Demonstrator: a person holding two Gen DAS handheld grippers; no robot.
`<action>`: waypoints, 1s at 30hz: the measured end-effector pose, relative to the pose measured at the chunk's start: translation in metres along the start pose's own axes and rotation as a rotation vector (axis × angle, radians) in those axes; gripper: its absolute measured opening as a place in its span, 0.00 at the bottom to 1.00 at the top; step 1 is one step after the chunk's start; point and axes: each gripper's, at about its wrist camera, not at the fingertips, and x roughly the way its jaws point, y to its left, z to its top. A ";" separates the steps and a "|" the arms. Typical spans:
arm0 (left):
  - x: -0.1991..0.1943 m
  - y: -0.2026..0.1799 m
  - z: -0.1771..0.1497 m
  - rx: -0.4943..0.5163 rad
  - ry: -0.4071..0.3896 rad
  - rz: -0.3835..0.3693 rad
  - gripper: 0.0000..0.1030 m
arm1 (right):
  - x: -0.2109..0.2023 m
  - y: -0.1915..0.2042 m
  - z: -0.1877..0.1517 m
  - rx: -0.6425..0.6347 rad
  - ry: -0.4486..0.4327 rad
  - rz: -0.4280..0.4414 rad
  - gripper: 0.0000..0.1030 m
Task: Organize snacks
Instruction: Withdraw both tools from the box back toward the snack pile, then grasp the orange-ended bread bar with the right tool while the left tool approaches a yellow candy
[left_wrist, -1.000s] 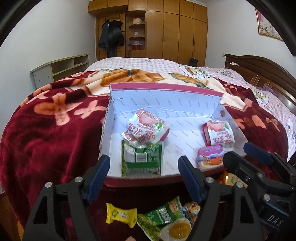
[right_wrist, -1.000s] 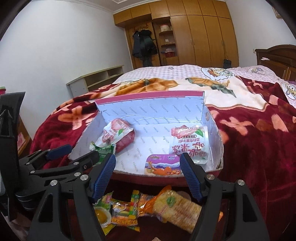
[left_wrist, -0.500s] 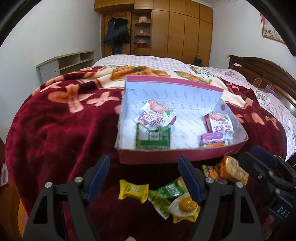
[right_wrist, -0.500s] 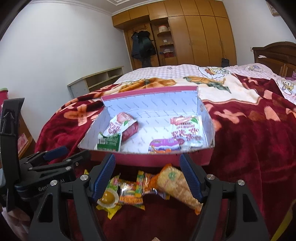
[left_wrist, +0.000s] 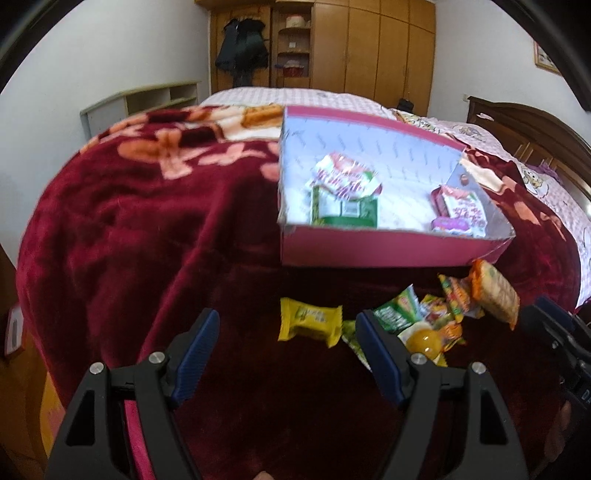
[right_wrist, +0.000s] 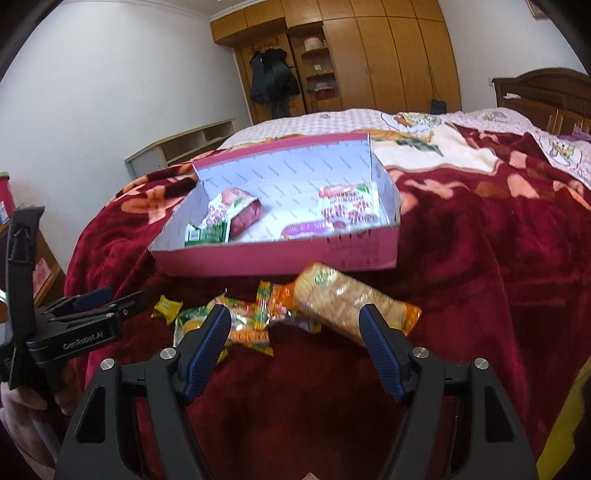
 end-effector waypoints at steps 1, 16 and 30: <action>0.004 0.001 -0.002 -0.006 0.009 -0.001 0.78 | 0.001 -0.001 -0.001 0.002 0.002 0.000 0.72; 0.032 -0.008 -0.015 0.012 0.017 0.030 0.77 | 0.017 -0.018 -0.023 0.065 0.072 0.005 0.72; 0.047 -0.003 -0.012 -0.003 0.003 0.049 0.70 | 0.026 -0.022 -0.029 0.068 0.085 0.013 0.72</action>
